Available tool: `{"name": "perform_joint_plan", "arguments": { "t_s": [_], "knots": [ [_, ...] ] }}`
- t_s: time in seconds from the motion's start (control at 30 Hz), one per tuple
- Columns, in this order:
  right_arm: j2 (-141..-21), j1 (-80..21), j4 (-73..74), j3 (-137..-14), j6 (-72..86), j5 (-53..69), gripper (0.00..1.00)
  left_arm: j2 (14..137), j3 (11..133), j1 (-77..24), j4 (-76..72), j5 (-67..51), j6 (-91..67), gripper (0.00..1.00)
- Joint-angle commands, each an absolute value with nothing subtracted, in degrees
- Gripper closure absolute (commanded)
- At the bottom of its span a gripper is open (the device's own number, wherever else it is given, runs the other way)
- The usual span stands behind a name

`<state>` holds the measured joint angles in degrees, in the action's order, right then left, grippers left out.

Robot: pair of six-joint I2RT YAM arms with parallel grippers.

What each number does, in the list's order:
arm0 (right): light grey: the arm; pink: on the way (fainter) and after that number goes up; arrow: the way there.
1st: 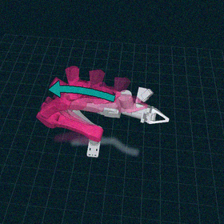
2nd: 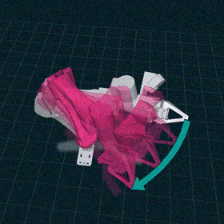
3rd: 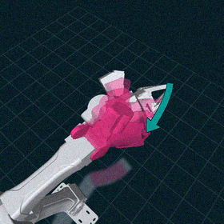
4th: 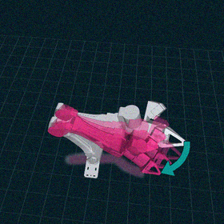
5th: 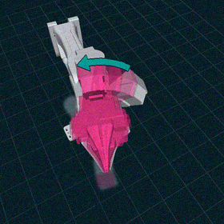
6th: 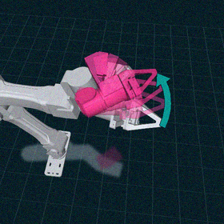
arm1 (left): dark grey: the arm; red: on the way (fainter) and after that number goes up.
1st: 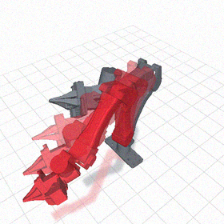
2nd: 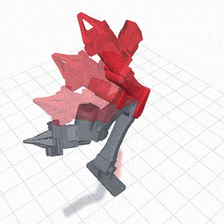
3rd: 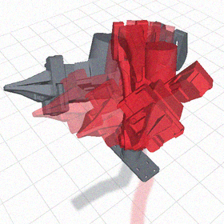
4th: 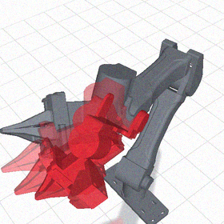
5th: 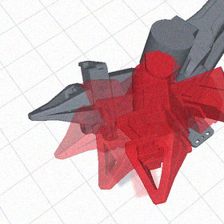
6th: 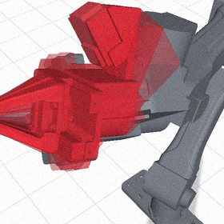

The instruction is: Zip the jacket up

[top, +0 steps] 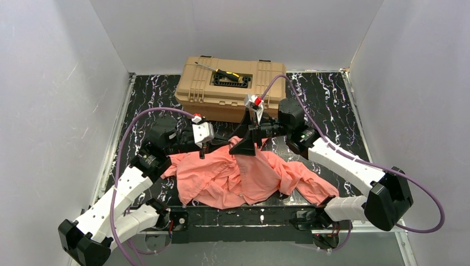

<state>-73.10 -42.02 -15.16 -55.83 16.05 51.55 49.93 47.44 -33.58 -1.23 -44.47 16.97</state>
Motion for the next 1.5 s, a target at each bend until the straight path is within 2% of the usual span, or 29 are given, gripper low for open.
{"name": "perform_joint_plan", "arguments": {
  "t_s": [0.0,0.33,0.4,0.63,0.67,0.73,0.8,0.97,1.07,1.13,1.17,1.23,1.3,1.33,1.4,1.47],
  "knots": [
    [-70.40,-42.72,-20.07,-54.05,17.79,50.51,0.26,49.12,49.49,-33.31,-1.46,-41.35,17.11,1.00],
    [-67.78,-44.82,-17.67,-53.33,13.81,39.91,0.61,49.22,49.28,-33.31,-1.52,-37.93,16.16,1.00],
    [-67.51,-45.31,-17.55,-53.36,13.38,39.80,0.65,49.17,48.98,-33.29,-2.01,-38.27,15.50,1.00],
    [-69.07,-45.70,-17.93,-52.06,15.63,45.49,0.69,49.13,48.95,-33.31,-2.80,-38.62,14.95,1.00],
    [-69.34,-45.70,-17.89,-51.83,15.97,46.03,0.66,49.13,49.03,-33.31,-2.93,-38.67,14.69,1.00],
    [-69.93,-45.70,-17.77,-51.51,16.17,46.17,0.47,49.13,49.09,-33.31,-2.94,-38.90,14.42,1.00],
    [-70.13,-45.70,-17.68,-51.73,15.49,45.81,0.46,49.14,49.13,-33.31,-2.99,-39.31,14.14,1.00],
    [-69.39,-45.71,-16.78,-51.94,13.74,44.00,0.59,48.98,49.12,-33.31,-2.80,-39.09,14.40,1.00],
    [-67.69,-45.70,-16.25,-51.54,12.48,41.87,0.78,48.80,48.96,-33.31,-2.36,-39.20,14.66,1.00],
    [-66.51,-45.71,-16.42,-51.14,12.31,40.09,0.95,48.74,48.80,-33.31,-2.18,-39.24,14.70,1.00],
    [-65.86,-45.70,-16.54,-50.89,12.23,38.99,0.99,48.65,48.86,-33.31,-2.09,-39.28,14.60,1.00],
    [-64.61,-45.70,-17.05,-50.10,12.13,38.37,0.99,48.48,48.74,-33.31,-2.11,-39.22,13.90,1.00],
    [-63.86,-45.70,-17.00,-49.63,11.70,38.75,0.99,48.35,48.75,-33.31,-2.24,-39.12,12.06,0.67],
    [-63.67,-45.70,-16.74,-49.58,11.41,38.98,0.99,48.34,48.82,-33.31,-2.09,-39.28,10.91,0.57],
    [-63.55,-45.63,-16.31,-49.57,10.73,39.35,0.99,48.26,48.82,-33.35,-1.51,-40.53,9.47,0.45],
    [-63.38,-45.62,-16.75,-49.55,10.42,40.27,0.99,48.25,48.67,-33.18,-0.73,-42.31,8.53,0.39]
  ]
}}
